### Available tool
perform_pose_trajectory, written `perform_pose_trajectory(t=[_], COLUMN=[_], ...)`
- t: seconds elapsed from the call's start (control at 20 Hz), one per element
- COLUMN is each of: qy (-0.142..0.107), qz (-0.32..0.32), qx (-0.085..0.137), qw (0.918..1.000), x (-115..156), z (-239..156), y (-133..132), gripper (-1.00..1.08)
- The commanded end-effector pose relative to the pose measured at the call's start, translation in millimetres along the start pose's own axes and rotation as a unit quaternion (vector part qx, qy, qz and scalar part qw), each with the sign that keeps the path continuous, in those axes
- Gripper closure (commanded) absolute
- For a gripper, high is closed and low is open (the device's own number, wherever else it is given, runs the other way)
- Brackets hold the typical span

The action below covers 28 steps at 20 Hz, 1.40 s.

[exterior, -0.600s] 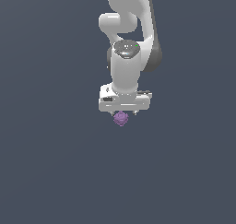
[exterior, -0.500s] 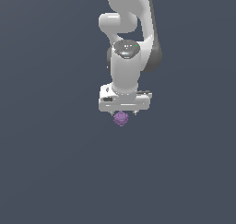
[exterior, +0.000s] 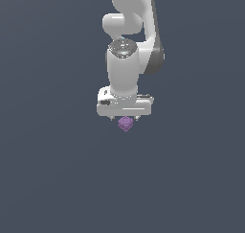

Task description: Pick up the object and move it to a goal position.

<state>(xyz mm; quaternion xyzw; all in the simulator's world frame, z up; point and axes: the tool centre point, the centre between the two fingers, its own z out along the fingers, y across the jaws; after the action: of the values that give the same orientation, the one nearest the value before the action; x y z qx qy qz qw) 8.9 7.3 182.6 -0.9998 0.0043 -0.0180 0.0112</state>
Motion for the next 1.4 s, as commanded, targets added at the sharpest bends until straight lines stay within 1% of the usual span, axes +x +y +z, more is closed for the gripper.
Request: perform_pose_trajectory(t=[0.0,0.4,0.65,0.85,1.1,1.35], qy=[0.002,0.000,-0.002,-0.004,-0.007,-0.010], qz=[0.000,0.018,0.050,0.087,0.148,0.213], qx=[0.001,0.000,0.000,-0.001,-0.003,-0.007], qw=[1.0000,0.9998,0.9987,0.9962,0.9889,0.9769], x=[1.3,-2.7,-8.8,-16.3,-29.1,-43.6], z=[-1.4,4.6,14.0,24.6,41.4,58.5], y=[1.4,-0.5,-2.0,-3.6,-5.6,-7.1], gripper=[-0.92,-0.92,-0.92,-0.92,-0.92,-0.92])
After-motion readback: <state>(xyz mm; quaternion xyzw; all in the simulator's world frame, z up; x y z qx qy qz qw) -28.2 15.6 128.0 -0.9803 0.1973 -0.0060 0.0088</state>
